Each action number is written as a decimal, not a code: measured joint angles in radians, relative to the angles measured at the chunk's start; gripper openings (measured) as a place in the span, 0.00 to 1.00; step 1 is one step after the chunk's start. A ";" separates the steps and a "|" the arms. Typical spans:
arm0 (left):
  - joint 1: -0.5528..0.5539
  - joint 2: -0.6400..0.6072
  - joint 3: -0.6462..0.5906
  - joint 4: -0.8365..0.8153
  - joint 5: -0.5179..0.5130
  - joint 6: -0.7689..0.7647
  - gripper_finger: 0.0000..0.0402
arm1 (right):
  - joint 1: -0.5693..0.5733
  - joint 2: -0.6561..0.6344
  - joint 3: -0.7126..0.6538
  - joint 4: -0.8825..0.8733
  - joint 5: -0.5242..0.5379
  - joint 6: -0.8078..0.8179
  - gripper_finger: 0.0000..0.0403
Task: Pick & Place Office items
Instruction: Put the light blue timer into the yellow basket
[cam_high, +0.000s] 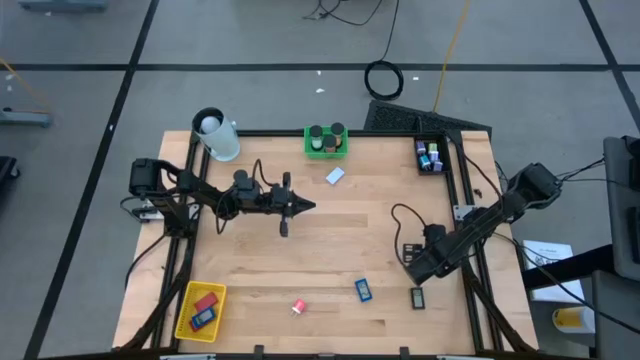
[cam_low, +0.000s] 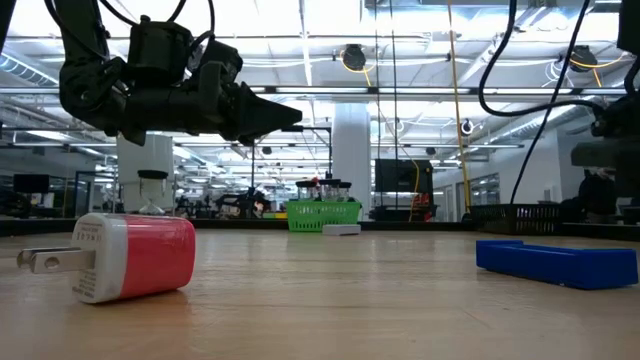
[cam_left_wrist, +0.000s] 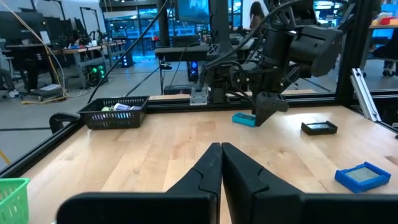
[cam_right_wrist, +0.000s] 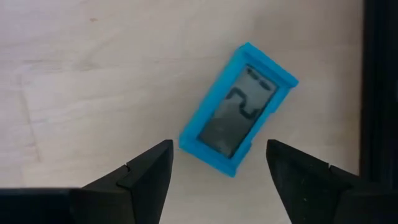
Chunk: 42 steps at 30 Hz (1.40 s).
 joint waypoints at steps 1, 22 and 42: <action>0.000 0.000 0.000 0.000 0.000 0.000 0.05 | 0.000 -0.007 0.000 0.004 0.000 -0.005 0.63; 0.000 0.000 0.000 0.001 0.020 0.000 0.01 | -0.060 -0.003 -0.019 0.014 0.004 0.087 0.74; 0.000 0.000 0.000 0.001 0.025 -0.001 0.05 | -0.057 0.008 -0.025 0.029 0.001 -0.092 0.41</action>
